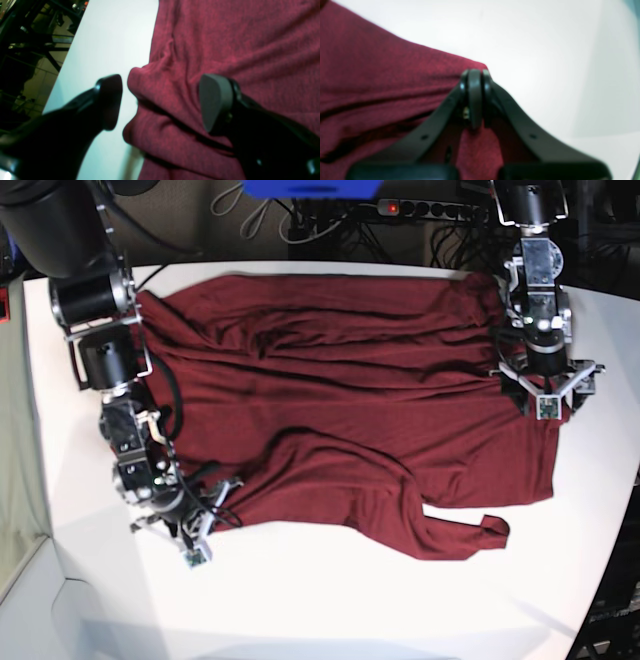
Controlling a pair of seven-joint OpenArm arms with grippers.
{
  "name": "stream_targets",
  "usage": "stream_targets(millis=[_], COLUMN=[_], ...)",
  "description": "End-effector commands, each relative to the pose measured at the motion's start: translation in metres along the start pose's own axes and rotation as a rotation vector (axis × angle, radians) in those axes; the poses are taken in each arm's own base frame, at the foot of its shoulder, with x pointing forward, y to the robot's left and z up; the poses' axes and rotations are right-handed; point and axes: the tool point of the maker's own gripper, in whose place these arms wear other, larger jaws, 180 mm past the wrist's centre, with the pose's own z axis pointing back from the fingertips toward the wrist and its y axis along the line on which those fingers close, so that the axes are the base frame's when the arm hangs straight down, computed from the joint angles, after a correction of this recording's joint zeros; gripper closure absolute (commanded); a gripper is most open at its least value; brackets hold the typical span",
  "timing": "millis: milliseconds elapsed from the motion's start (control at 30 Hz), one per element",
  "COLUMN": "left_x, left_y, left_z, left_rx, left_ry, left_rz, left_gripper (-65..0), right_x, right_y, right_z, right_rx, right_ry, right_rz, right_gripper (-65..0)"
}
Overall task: Layout the t-shirt on the table in an organized manner, then fold the t-shirt properly
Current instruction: 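Pinch the shirt side edges with both grippers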
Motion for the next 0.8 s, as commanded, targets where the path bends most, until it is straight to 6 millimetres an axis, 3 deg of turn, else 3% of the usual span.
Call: stream_targets(millis=[0,167,333,467,667,767], left_x=[-0.011,-0.011,-0.011,-0.01,-0.01,-0.01], left_y=[-0.001,-0.001,-0.001,-0.003,-0.004,-0.004], left_z=[0.001,0.001,0.001,0.001,0.001,0.001], left_rx=[-0.012,-0.012,-0.012,-0.015,-0.017,-0.017], left_ry=[0.054,0.052,0.052,0.052,0.052,0.052], left_rz=[-0.018,-0.017,-0.017,-0.017,-0.018,-0.018], left_gripper=[-46.9,-46.9,-46.9,-46.9,-46.9,-47.0], right_x=[0.035,0.058,0.069,0.052,0.027,0.025], right_y=[-0.014,-0.033,-0.055,-0.071,-0.073,-0.074], right_z=[0.003,0.009,0.017,0.013,0.001,0.0], right_rx=[-0.025,-0.061,-0.108,-0.179,-0.18,-0.186], right_ry=[-0.084,-0.187,-0.266,-0.236,-0.2,-0.217], right_rz=[0.001,-0.051,-0.112,-0.168,-0.194,-0.198], right_gripper=[0.0,0.0,0.0,0.0,0.0,0.0])
